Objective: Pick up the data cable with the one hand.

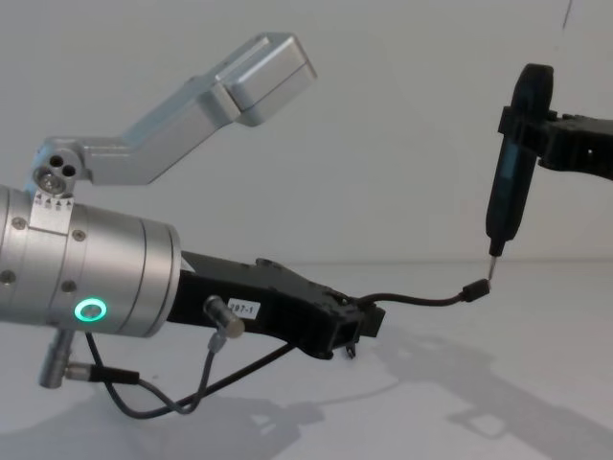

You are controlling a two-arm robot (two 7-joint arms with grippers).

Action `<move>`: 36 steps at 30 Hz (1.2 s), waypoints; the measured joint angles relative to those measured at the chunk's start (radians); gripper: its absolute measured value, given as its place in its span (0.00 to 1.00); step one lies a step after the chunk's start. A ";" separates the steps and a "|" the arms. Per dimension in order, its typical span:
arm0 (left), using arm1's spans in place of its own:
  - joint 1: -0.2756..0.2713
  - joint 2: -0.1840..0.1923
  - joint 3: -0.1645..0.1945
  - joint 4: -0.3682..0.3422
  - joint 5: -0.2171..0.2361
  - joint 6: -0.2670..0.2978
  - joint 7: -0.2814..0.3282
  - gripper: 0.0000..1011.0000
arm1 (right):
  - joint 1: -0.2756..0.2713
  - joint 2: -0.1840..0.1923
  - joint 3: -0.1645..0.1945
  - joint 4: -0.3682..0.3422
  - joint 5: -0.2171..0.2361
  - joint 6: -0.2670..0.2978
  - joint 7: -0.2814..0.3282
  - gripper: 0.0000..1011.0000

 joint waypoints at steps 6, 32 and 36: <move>0.000 0.000 0.000 0.000 0.000 0.000 0.000 0.04 | 0.000 0.002 0.000 0.000 0.001 0.004 0.002 0.28; 0.000 0.000 0.000 0.000 0.000 0.000 0.000 0.04 | -0.002 0.015 -0.006 -0.001 0.031 0.021 0.010 0.28; 0.000 0.000 0.000 0.000 0.000 0.000 0.000 0.04 | -0.002 0.016 -0.007 -0.001 0.033 0.022 0.010 0.28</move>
